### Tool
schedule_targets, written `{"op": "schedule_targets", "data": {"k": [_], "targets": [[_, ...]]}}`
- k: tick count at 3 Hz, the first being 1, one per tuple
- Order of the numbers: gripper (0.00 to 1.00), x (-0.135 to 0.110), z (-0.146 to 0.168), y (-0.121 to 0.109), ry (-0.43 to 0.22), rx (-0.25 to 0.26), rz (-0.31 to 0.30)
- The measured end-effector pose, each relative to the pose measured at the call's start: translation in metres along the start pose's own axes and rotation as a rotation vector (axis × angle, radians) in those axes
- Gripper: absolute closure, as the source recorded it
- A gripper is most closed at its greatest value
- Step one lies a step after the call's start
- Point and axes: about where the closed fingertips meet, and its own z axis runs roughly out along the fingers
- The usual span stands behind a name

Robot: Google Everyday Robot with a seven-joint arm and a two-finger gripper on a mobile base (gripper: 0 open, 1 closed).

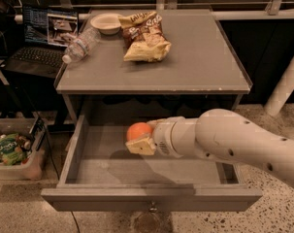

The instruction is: Pick orange from top drawer and place on counter

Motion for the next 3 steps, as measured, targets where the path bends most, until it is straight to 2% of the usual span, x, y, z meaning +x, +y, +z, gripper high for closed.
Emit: {"op": "schedule_targets", "data": {"k": [1,2,3], "targets": [[1.00,-0.041,-0.034,0.002,0.003,0.035,-0.058],[1.00,-0.090,-0.059,-0.004,0.007,0.064,-0.142],[1.00,-0.089,-0.058,-0.003,0.005,0.062,-0.141]]}}
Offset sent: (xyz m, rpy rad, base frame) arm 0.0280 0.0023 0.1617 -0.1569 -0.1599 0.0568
